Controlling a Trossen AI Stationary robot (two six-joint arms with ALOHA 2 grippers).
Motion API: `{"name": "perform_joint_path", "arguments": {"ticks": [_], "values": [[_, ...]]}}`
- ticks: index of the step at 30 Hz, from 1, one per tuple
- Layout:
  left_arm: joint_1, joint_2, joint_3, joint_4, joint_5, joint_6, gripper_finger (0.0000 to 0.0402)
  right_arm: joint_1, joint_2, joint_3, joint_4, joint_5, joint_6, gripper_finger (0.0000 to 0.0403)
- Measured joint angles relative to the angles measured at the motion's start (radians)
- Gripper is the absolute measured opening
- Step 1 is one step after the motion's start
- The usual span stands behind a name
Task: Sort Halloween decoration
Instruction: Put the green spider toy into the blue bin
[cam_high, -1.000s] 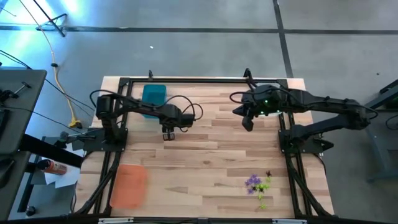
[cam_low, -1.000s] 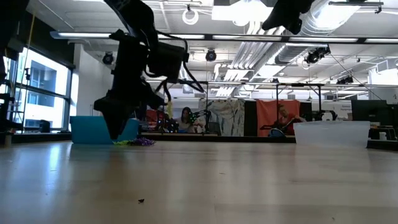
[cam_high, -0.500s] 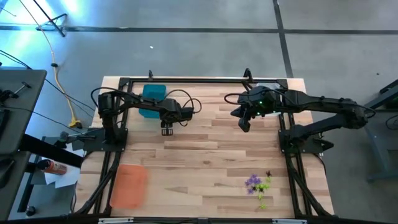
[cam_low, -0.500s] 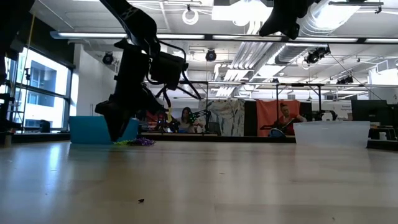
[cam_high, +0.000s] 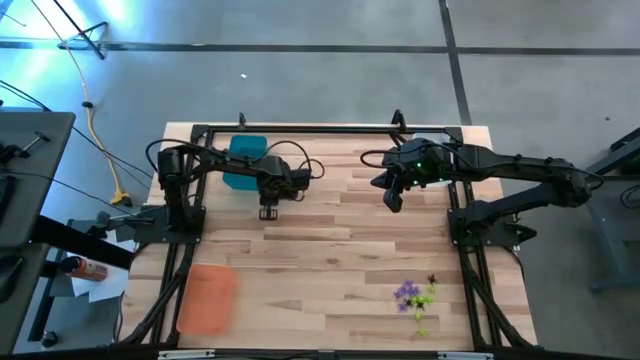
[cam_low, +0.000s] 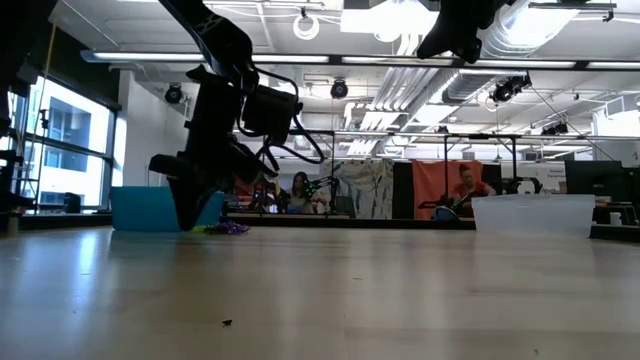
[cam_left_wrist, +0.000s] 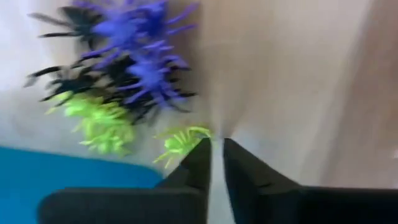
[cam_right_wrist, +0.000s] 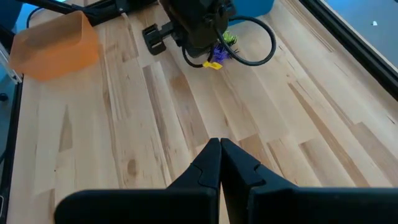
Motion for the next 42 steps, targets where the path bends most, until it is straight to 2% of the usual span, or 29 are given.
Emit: {"name": "perform_joint_path", "arguments": {"ticks": [6,13,18,24,28,38,42], "values": [[0.0,-0.039,0.0,-0.063,0.102,-0.006,0.0001,0.0,0.0,0.0,0.0,0.0,0.0,0.0],[0.017,-0.262,0.0,-0.071,0.229,0.021,0.0,0.0,0.0,0.0,0.0,0.0,0.0,0.0],[0.031,-0.406,-0.01,-0.032,0.225,0.0,0.0,0.0,0.0,0.0,0.0,0.0,0.0,0.0],[0.018,-0.396,-0.062,0.029,0.215,-0.022,0.0003,0.0,0.0,0.0,0.0,0.0,0.0,0.0],[0.016,-0.385,-0.144,0.108,0.218,-0.031,0.0032,0.0,-0.001,0.0,-0.004,0.0,0.0,0.0],[0.018,-0.406,-0.344,0.294,0.169,-0.038,0.0138,0.0,0.0,0.0,0.0,0.04,-0.042,0.0],[0.018,-0.408,-0.379,0.37,0.151,0.032,0.0165,0.0,0.0,0.0,0.0,0.053,-0.035,0.0]]}}
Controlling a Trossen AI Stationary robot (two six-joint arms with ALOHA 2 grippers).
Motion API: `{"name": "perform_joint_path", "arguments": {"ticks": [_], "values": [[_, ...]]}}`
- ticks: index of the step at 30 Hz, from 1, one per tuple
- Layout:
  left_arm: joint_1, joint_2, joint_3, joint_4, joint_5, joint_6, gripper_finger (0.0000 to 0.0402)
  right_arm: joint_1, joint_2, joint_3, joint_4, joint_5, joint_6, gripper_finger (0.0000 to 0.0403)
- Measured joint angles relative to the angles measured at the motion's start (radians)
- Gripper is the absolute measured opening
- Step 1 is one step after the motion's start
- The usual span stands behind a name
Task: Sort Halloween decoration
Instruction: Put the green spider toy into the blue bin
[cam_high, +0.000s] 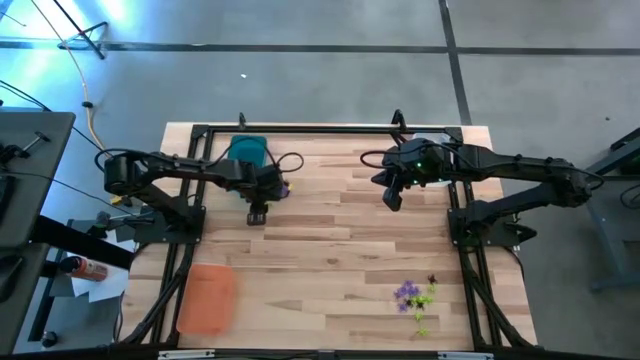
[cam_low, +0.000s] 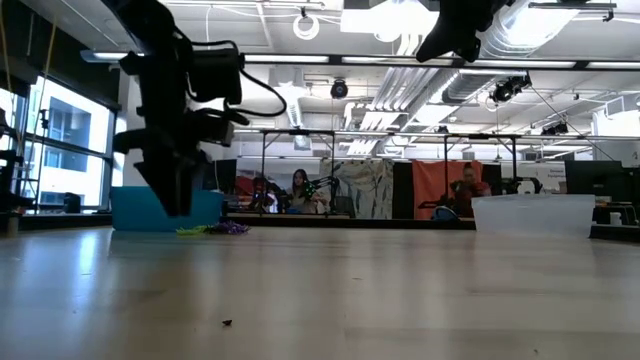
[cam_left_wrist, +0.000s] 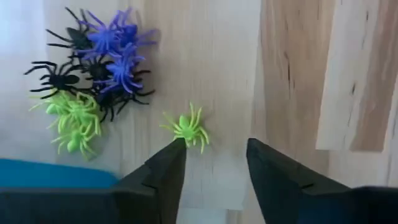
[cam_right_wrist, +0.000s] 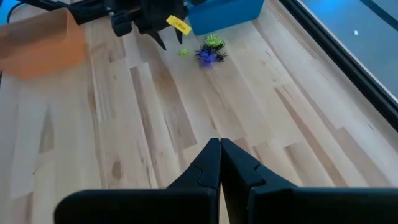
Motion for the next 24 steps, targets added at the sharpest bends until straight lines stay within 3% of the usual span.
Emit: {"name": "perform_joint_path", "arguments": {"ticks": [5,19,24], "values": [[0.002,0.001,-0.004,0.025,-0.048,0.041,0.0172,0.0,0.0,0.0,0.0,0.0,-0.01,0.0],[0.012,0.104,0.0,0.077,-0.052,-0.005,0.0167,0.0,0.0,0.0,0.0,0.013,-0.023,0.0],[0.012,0.115,0.0,0.063,-0.029,-0.032,0.0111,0.0,0.0,0.0,0.0,0.013,0.0,0.0]]}}
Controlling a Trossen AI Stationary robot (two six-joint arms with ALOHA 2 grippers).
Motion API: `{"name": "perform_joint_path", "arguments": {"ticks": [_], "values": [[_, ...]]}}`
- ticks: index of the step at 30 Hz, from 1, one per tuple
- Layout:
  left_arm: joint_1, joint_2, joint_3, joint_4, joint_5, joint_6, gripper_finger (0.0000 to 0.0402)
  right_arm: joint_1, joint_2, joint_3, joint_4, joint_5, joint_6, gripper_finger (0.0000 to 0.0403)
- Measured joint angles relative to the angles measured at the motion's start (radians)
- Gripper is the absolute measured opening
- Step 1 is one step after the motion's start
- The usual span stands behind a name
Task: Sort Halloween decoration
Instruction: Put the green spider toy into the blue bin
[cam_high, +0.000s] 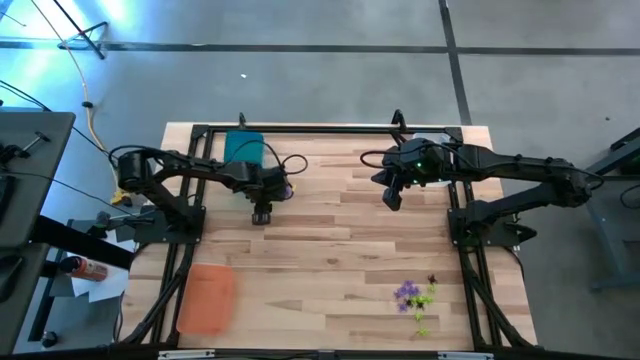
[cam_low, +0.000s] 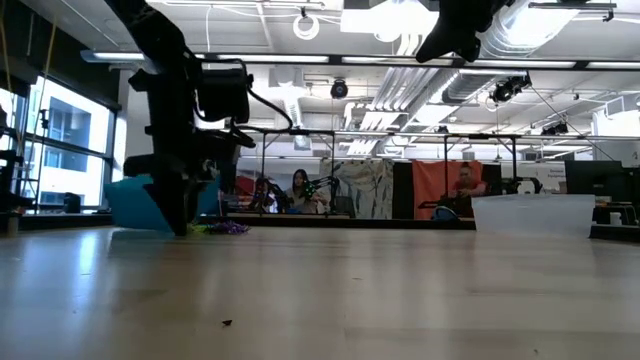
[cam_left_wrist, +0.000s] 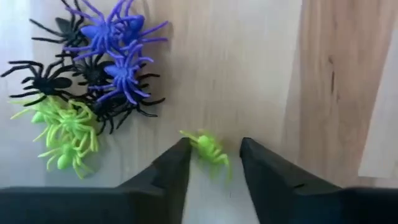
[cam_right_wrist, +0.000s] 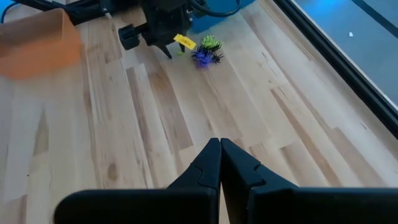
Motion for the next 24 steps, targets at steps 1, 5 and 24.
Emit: {"name": "perform_joint_path", "arguments": {"ticks": [1,5,24], "values": [[0.0,0.001,0.0,-0.001,0.004,-0.006,0.0089,0.0,0.0,0.0,0.0,0.0,0.0,0.0],[0.003,-0.005,0.005,-0.006,0.021,-0.049,0.0011,0.0,0.0,0.0,0.0,0.0,0.0,0.0],[-0.079,-0.502,0.174,-0.109,0.284,-0.206,0.0001,0.0,0.0,0.0,0.022,-0.001,-0.004,0.0]]}}
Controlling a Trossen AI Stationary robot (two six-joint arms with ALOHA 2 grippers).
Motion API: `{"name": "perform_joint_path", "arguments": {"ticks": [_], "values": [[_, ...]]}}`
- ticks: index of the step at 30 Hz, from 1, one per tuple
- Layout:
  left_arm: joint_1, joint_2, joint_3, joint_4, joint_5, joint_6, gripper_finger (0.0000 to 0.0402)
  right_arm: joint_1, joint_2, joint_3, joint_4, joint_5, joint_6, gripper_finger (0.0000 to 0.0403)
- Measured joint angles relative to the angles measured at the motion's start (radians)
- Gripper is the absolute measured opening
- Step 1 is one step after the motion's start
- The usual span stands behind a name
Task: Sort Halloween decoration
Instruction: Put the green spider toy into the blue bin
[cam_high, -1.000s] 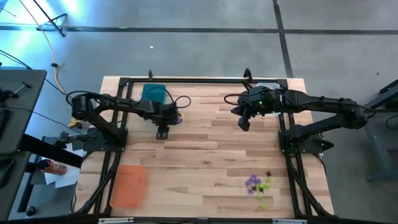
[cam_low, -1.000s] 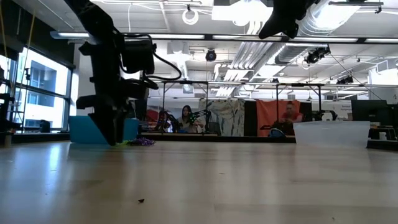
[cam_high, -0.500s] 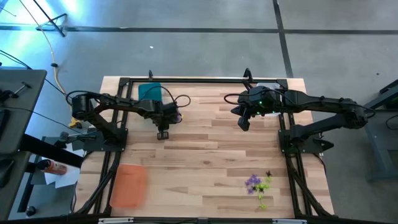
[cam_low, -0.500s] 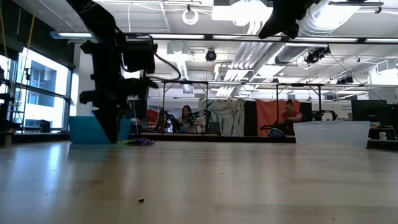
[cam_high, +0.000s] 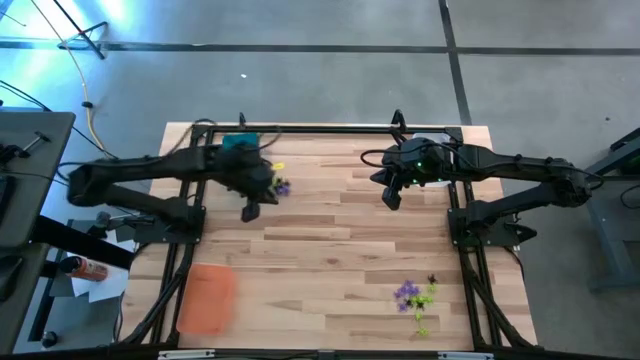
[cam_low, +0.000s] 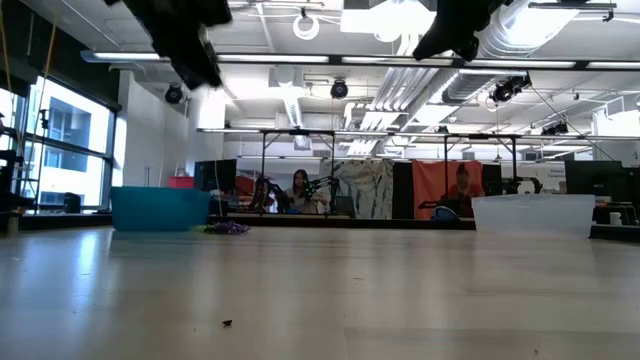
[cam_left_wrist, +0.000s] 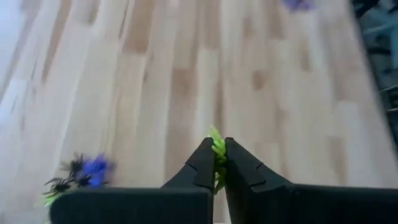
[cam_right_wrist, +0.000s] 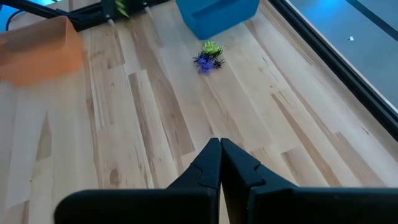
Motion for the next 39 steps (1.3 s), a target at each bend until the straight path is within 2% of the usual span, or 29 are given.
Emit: {"name": "perform_joint_path", "arguments": {"ticks": [2,6,10,13,17,22,26,33,39], "values": [[-0.029,-0.059,0.0,-0.001,-0.023,-0.037,0.0001,0.0,0.0,0.0,0.0,0.0,-0.006,0.0],[-0.076,-0.127,0.0,-0.024,-0.158,-0.096,0.0001,0.0,0.0,0.0,0.0,0.0,-0.009,0.0],[-0.078,-0.128,0.0,-0.049,-0.244,-0.125,0.0001,0.0,0.0,0.0,0.0,0.0,-0.021,0.0],[-0.033,-0.095,0.0,-0.081,-0.284,-0.226,0.0,0.0,0.0,0.0,0.0,0.0,-0.021,0.0],[0.119,-0.024,0.006,-0.16,-0.288,-0.244,0.0,0.0,0.0,0.0,0.005,0.0,-0.022,0.0],[0.355,0.139,0.058,-0.245,-0.23,-0.146,0.0,0.0,0.0,0.0,0.042,0.0,-0.022,0.0],[0.481,0.299,0.113,-0.31,-0.25,-0.045,0.0,0.0,0.002,0.0,0.078,0.0,-0.02,0.0],[0.592,0.51,0.13,-0.337,-0.339,0.054,0.0,0.0,0.002,0.0,0.084,0.002,0.016,0.0],[0.607,0.575,0.131,-0.29,-0.363,0.199,0.0,0.0,0.002,0.0,0.084,0.061,0.061,0.0]]}}
